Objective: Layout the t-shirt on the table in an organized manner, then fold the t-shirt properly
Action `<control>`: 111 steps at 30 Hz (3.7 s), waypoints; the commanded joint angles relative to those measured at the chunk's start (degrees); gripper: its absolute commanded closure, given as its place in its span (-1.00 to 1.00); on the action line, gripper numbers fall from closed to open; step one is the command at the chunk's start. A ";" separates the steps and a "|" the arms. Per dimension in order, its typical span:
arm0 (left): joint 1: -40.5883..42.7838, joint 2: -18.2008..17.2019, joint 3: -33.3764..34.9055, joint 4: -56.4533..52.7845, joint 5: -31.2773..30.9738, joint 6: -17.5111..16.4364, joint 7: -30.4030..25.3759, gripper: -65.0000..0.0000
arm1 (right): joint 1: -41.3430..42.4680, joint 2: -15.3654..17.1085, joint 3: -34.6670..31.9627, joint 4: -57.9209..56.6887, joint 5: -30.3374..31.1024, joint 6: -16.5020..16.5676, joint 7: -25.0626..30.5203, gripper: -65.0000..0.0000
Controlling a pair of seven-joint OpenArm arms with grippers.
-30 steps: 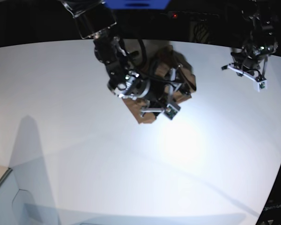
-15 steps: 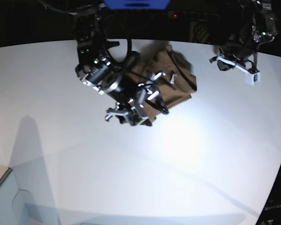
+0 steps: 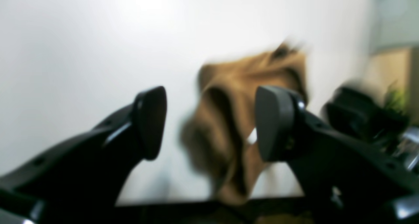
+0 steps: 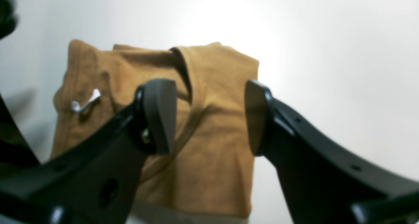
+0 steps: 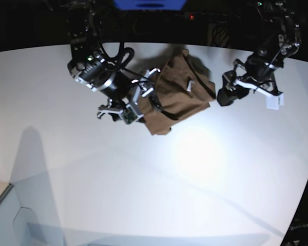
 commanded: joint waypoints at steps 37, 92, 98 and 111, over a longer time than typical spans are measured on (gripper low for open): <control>-14.47 1.12 6.62 -9.26 0.73 0.49 -0.39 0.99 | 0.30 1.14 -0.04 0.67 0.72 0.23 1.59 -0.05; -32.50 -1.78 12.34 -31.42 6.98 -8.48 -0.39 0.35 | 1.36 1.49 -0.04 -3.38 0.89 0.23 1.59 -0.05; -31.00 -1.96 9.70 -28.51 6.62 -8.92 0.49 -0.41 | -1.10 1.40 -0.04 3.57 0.89 0.23 1.59 -0.05; -20.10 -1.25 4.78 -20.60 1.35 -9.01 4.97 -0.83 | -5.76 1.49 4.89 7.70 0.98 0.23 1.67 -0.05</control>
